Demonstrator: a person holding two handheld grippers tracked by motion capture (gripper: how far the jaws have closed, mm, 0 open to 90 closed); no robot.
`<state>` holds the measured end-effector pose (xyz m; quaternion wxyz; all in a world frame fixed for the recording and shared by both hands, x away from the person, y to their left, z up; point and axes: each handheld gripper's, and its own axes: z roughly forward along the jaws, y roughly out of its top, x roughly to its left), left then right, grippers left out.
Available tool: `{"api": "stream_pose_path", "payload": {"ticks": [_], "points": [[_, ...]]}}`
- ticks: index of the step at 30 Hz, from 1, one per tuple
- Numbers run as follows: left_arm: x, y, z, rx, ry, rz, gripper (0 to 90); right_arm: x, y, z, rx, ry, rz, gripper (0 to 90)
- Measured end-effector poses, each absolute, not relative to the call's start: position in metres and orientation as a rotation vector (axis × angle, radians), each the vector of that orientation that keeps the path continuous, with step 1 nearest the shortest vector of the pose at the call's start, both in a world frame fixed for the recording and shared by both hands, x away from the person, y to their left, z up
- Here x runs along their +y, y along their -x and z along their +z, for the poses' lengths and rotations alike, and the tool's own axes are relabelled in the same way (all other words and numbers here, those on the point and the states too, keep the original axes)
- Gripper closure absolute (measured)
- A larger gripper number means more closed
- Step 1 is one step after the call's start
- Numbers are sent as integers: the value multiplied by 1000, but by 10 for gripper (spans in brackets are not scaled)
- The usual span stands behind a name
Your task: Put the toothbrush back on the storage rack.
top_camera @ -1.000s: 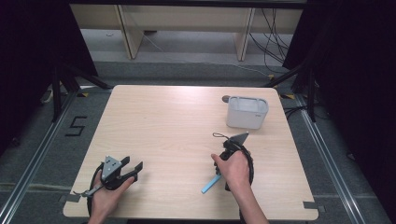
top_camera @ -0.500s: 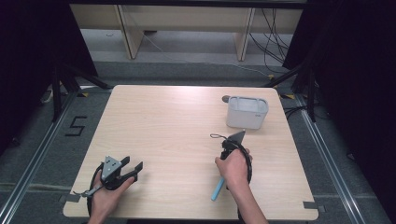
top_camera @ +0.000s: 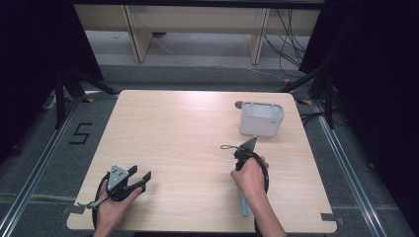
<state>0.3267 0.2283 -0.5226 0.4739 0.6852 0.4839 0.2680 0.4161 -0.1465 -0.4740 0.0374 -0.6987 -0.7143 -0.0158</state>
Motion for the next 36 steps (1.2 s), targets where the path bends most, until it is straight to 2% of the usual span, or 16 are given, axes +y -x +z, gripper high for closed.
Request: {"api": "stream_pose_path", "payload": {"ticks": [8, 19, 36], "points": [[228, -326, -523, 1185, -1673, 658, 397, -153, -412, -470, -2285, 2092, -53, 790], [229, -327, -523, 1185, -1651, 652, 397, -168, -404, -447, -2385, 2096, -353, 790], [229, -326, -523, 1185, -1649, 658, 397, -189, -394, -437, -2584, 2018, -662, 789]]}}
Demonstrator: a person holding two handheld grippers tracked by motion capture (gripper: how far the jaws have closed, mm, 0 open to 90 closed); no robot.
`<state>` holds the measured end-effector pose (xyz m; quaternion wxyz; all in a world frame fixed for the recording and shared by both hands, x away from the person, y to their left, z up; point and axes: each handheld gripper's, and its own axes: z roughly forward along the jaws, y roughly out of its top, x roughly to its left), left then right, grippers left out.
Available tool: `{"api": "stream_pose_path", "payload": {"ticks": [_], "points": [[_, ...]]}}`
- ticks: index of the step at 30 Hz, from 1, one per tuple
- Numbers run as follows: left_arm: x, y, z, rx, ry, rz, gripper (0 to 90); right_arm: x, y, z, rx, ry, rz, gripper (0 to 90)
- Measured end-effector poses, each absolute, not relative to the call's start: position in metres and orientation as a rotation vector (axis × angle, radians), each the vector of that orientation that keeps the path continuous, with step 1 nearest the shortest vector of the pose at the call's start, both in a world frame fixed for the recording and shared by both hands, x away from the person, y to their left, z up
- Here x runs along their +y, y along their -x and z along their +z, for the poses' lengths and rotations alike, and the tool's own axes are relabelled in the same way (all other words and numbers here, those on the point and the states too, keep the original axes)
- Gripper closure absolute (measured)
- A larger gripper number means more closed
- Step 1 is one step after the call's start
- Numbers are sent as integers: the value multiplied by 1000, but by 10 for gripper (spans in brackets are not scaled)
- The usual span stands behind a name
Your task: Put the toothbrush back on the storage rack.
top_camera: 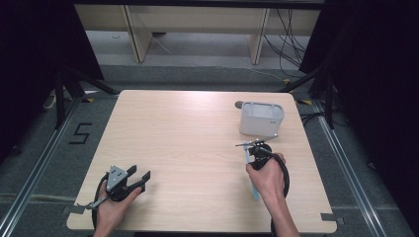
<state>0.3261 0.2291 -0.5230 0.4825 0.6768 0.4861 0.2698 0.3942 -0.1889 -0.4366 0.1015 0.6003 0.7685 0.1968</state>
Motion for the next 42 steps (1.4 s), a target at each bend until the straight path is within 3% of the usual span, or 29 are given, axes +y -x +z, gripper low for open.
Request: {"api": "stream_pose_path", "payload": {"ticks": [42], "points": [[229, -325, -522, 1182, -1656, 676, 405, -219, -386, -431, 1938, -1460, 966, 789]]}}
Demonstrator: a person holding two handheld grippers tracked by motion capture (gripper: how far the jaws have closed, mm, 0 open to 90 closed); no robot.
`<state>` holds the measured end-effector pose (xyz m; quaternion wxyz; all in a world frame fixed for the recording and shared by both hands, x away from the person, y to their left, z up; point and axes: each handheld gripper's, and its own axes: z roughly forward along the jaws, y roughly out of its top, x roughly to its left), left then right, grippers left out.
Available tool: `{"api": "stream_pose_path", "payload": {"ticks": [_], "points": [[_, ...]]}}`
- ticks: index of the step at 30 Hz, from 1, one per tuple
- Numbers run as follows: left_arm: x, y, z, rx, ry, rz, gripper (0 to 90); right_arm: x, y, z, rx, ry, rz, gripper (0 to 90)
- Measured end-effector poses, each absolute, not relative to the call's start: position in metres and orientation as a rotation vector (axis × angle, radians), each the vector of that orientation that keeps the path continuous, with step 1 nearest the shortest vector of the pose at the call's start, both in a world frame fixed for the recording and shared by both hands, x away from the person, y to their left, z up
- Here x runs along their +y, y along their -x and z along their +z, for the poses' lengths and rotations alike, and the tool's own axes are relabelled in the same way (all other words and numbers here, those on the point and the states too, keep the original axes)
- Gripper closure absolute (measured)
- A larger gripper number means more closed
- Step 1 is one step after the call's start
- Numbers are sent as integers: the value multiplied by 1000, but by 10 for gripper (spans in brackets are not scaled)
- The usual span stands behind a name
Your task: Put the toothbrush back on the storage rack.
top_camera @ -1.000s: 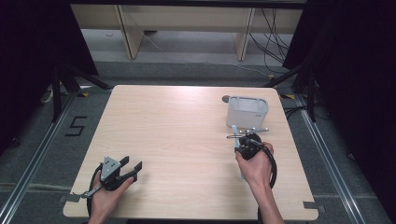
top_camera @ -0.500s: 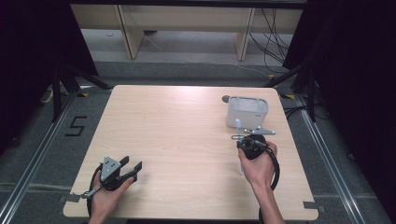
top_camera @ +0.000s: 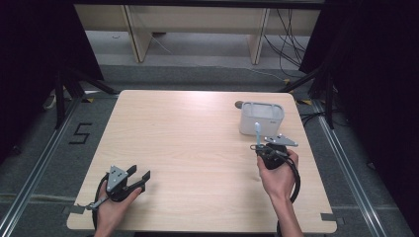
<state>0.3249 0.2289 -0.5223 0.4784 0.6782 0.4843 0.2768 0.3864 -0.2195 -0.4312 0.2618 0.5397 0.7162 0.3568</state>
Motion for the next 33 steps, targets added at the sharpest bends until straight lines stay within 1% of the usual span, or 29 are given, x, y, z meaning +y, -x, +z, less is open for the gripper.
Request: {"api": "stream_pose_path", "payload": {"ticks": [5, 6, 9, 18, 33], "points": [[229, -325, -522, 1184, -1647, 673, 405, -220, -387, -431, 1887, -1427, 1017, 789], [229, -325, -522, 1186, -1645, 672, 405, -218, -385, -430, 1865, -1470, 1030, 789], [229, -325, -522, 1184, -1646, 673, 405, -222, -386, -428, 1866, -1398, 1031, 788], [229, -325, -523, 1181, -1644, 678, 405, -226, -387, -426, 1820, -1361, 1102, 788], [229, -324, -523, 1183, -1641, 681, 407, -235, -389, -413, 1731, -1292, 1141, 788]]}}
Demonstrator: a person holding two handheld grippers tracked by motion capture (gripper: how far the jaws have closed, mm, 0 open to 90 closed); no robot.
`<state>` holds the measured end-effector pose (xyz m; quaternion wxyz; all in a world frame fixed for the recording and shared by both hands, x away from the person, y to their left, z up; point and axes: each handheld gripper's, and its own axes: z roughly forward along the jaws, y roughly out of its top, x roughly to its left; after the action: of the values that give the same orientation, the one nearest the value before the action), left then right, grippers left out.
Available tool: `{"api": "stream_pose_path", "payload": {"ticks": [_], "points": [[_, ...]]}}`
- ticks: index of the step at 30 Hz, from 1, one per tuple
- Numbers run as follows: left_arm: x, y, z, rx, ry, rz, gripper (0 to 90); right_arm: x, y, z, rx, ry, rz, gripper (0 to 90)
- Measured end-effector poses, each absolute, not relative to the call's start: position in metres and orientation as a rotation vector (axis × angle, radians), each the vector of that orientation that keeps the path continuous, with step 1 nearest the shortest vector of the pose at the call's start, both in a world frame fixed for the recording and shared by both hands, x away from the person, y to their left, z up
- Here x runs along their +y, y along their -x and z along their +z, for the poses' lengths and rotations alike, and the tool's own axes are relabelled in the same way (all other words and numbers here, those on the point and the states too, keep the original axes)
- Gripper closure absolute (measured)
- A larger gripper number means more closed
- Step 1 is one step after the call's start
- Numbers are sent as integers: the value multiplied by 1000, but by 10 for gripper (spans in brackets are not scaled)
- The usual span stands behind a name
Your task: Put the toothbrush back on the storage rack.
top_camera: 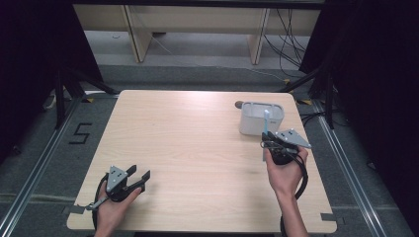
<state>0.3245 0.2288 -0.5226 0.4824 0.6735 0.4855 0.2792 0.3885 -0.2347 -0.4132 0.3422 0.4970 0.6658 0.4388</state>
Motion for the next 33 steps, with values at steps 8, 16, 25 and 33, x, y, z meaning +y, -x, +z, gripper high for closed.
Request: {"api": "stream_pose_path", "payload": {"ticks": [8, 16, 25, 33], "points": [[229, -324, -523, 1182, -1637, 683, 408, -239, -390, -406, 1677, -1271, 1186, 788], [229, -324, -523, 1182, -1637, 684, 408, -243, -392, -403, 1649, -1267, 1190, 788], [230, -324, -523, 1183, -1631, 682, 408, -247, -396, -399, 1620, -1244, 1229, 788], [230, -324, -522, 1185, -1630, 679, 408, -251, -401, -394, 1600, -1241, 1242, 788]]}}
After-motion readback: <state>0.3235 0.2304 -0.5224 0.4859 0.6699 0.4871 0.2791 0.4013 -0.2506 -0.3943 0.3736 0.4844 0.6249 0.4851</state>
